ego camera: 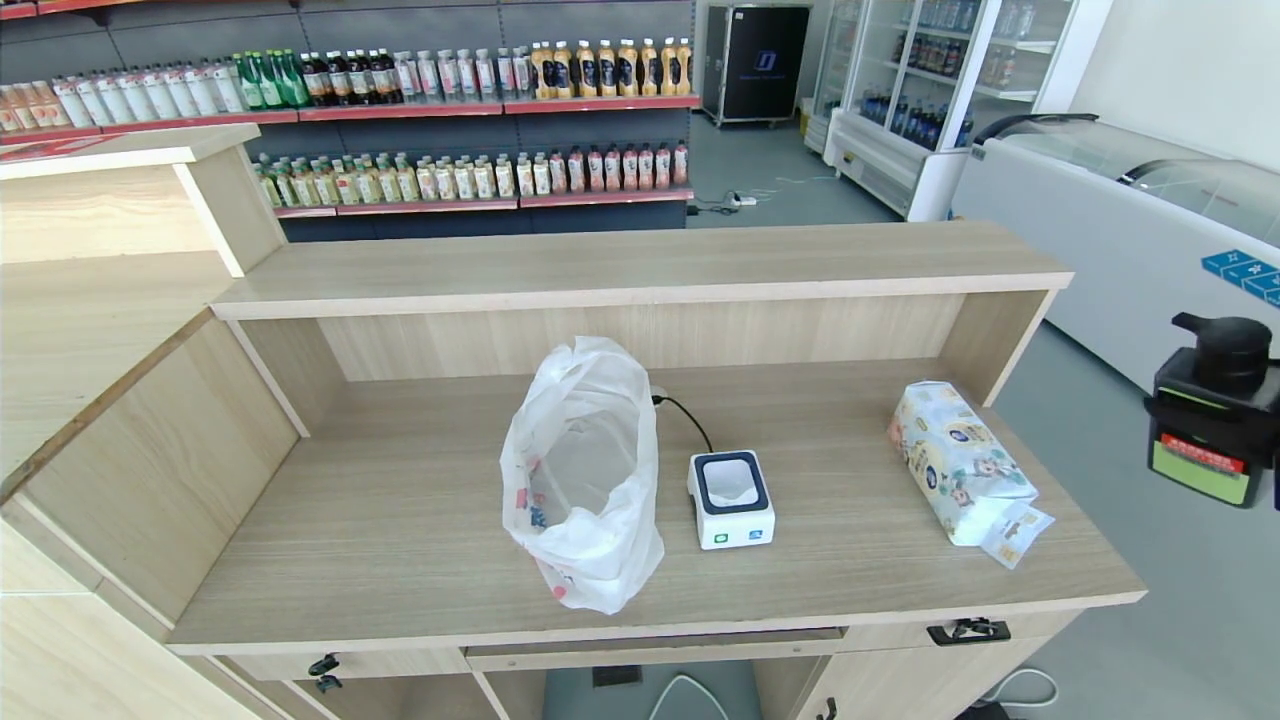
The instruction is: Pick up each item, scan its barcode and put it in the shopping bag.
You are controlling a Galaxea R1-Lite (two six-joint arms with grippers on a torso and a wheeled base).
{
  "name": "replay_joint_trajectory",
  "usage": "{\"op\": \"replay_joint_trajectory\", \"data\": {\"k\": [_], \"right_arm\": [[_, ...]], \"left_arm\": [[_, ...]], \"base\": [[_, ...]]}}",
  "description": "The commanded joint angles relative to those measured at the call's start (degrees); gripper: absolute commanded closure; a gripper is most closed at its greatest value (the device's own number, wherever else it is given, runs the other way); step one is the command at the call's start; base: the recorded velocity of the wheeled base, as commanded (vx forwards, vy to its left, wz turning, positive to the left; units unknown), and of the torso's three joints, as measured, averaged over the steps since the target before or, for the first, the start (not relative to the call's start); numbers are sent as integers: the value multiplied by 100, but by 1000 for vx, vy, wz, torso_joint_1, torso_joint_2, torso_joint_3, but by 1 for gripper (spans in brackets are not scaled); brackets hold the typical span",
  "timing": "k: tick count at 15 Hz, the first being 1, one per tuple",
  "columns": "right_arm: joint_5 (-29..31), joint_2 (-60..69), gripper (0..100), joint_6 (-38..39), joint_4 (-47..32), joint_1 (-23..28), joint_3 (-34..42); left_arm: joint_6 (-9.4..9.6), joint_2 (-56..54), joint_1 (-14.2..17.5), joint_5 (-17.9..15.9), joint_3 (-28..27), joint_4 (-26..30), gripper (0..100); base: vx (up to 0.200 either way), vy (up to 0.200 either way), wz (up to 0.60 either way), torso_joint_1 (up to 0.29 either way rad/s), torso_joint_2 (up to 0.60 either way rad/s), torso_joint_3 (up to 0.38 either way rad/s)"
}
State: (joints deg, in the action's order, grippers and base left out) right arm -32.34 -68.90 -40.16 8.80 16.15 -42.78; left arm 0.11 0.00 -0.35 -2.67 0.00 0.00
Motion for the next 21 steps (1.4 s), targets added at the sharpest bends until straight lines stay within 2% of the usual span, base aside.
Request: {"op": "replay_joint_trajectory", "data": {"k": [1, 5, 9, 11, 12, 13, 14, 15, 16, 18, 21], "right_arm": [[9, -115, 100, 860, -256, 652, -38], [0, -132, 100, 1599, -353, 828, 33], [17, -229, 100, 2416, -309, 652, -3], [9, -519, 100, 3119, -247, 441, -249], [-62, -862, 100, 4244, -19, 187, -495], [-71, -1134, 100, 4965, 271, 20, -583], [-71, -1169, 100, 5061, 333, 2, -583], [-62, -1609, 100, 5606, 1238, -112, -416], [-79, -1829, 100, 5729, 1642, -156, -275], [-273, -2127, 100, 5888, 1809, -156, -161], [-1064, -2497, 100, 6046, 1809, 37, -143]], "left_arm": [[7, 9, 0, 3, 0, 0, 0], [-2, 9, 0, 3, 0, 0, 0], [-2, 9, 0, -5, 0, 0, 0], [7, 9, 0, 3, 0, 0, 0], [-2, 9, 0, 3, 0, 0, 0], [7, 9, 0, 3, 0, 0, 0], [-2, 9, 0, -5, 0, 0, 0], [-2, 9, 0, 3, 0, 0, 0], [-2, 9, 0, 3, 0, 0, 0], [-2, 9, 0, 3, 0, 0, 0], [7, 9, 0, 3, 0, 0, 0]], "base": [[0, 0, 0, 0, 0, 0], [0, 0, 0, 0, 0, 0], [0, 0, 600, 1, 2, 1], [0, 0, 600, 5, 7, 0], [0, 0, 0, 0, 0, 0], [0, 0, 0, 0, 0, 0], [0, 0, 0, 0, 0, 0], [0, 0, 0, 0, 0, 0], [0, 0, 0, 0, 0, 0], [0, 0, 0, 0, 0, 0], [0, 0, 0, 0, 0, 0]]}}
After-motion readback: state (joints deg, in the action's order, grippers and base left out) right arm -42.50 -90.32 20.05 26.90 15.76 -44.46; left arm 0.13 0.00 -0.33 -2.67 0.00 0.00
